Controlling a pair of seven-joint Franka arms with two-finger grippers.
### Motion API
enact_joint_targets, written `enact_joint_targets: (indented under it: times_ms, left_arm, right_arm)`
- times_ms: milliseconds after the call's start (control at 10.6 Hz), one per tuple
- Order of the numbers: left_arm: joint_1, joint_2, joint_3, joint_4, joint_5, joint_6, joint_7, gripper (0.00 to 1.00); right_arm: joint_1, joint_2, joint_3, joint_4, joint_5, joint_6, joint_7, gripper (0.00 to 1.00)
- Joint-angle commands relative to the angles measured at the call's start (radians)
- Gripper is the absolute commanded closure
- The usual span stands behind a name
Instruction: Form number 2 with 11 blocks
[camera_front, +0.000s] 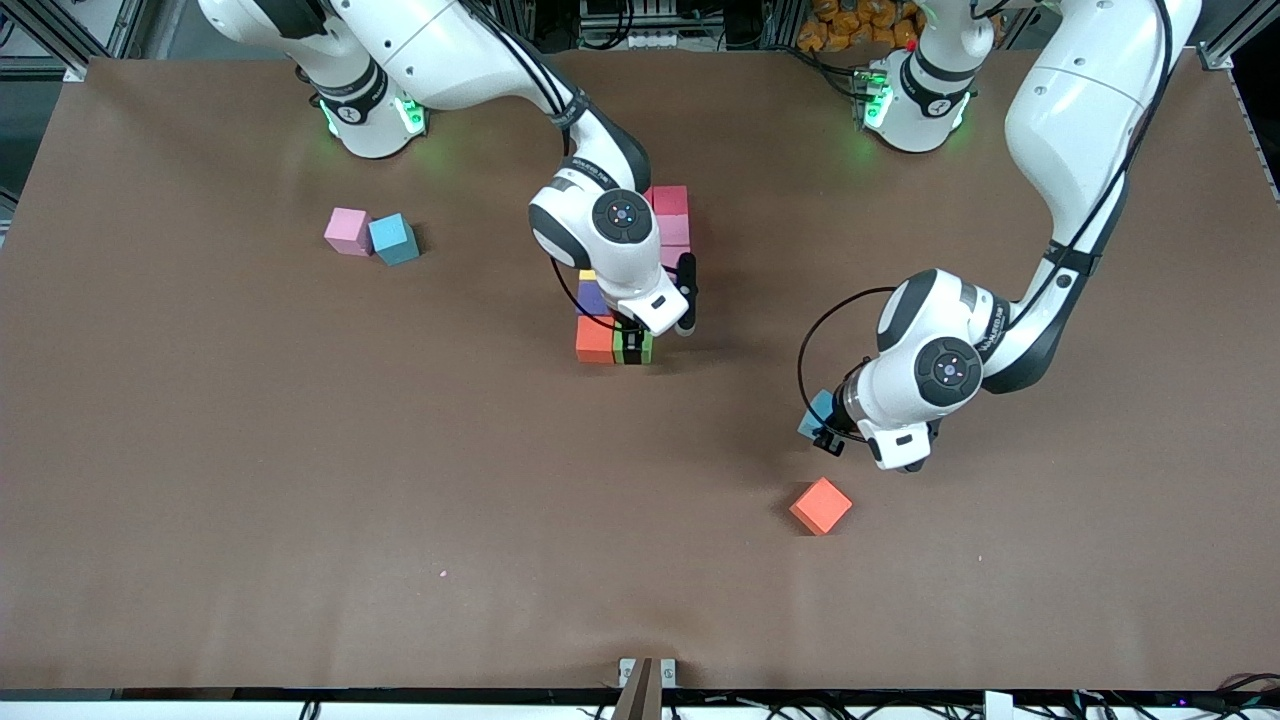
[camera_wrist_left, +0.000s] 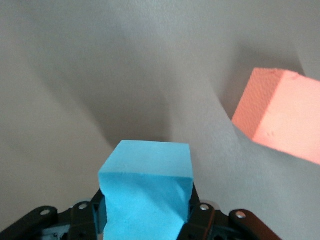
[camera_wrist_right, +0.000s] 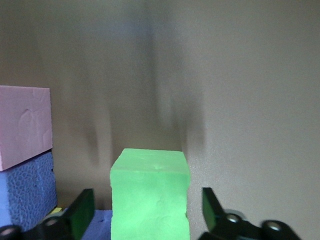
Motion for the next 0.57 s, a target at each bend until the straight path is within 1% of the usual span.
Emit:
enact_joint_targets:
  times_ms: [0,189,284,473]
  left_arm:
    - [-0.005,-0.027,-0.007,-0.012,-0.020,-0.028,-0.047,0.46]
    - [-0.005,-0.027,-0.012,-0.015,-0.019,-0.029,-0.088,0.46]
    - [-0.015,-0.024,-0.018,-0.015,-0.011,-0.028,-0.127,0.46]
    - [-0.050,-0.021,-0.020,-0.011,-0.009,-0.019,-0.211,0.46]
  right_arm:
    - [-0.008,-0.047,0.007,-0.019,0.019,-0.010,-0.019,0.00]
    - [-0.008,-0.117,0.009,-0.042,0.021,-0.083,-0.011,0.00]
    - [-0.012,-0.166,0.007,-0.070,0.021,-0.099,-0.011,0.00]
    - [-0.081,-0.286,0.006,-0.159,0.022,-0.111,-0.013,0.00]
